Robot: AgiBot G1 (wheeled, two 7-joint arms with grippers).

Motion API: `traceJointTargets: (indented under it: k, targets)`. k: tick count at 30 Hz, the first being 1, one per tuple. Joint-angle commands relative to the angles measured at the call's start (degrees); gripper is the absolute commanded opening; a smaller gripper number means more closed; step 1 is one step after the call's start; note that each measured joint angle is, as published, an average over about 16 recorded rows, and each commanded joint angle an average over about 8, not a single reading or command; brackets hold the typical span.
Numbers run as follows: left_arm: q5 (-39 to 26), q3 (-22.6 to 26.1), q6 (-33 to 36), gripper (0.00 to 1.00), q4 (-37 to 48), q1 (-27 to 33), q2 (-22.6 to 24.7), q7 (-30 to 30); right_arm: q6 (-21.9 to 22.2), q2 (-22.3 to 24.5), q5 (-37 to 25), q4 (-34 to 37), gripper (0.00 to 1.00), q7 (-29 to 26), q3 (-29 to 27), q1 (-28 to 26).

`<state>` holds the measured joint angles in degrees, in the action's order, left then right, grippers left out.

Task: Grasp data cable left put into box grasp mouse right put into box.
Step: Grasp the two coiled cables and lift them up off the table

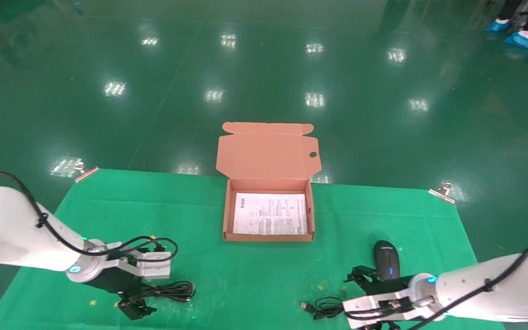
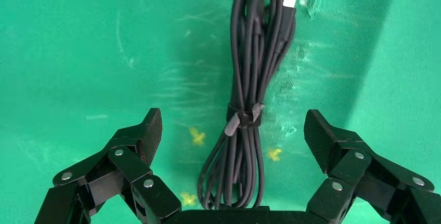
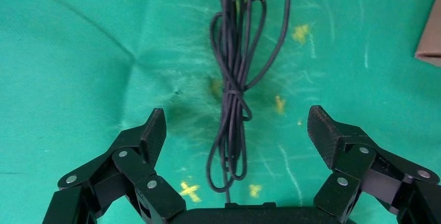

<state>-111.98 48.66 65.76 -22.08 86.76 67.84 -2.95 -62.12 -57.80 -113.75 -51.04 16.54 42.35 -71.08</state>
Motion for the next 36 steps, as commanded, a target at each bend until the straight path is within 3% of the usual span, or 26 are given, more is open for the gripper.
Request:
traceJointTargets:
  k: [1, 2, 36]
  targets:
    - [0.0, 0.0, -0.4, 0.05, 0.8, 0.2, 0.2, -0.7, 0.6, -0.4, -0.4, 0.8, 0.03, 0.0, 0.1, 0.0]
    - [0.0, 0.0, -0.5, 0.00, 1.0, 0.2, 0.2, -0.8, 0.7, -0.4, -0.4, 1.0, 0.00, 0.0, 0.1, 0.0]
    - [0.0, 0.0, 0.0, 0.00, -0.1, 0.0, 0.0, -0.2, 0.1, 0.0, -0.1, 0.1, 0.00, -0.1, 0.0, 0.0]
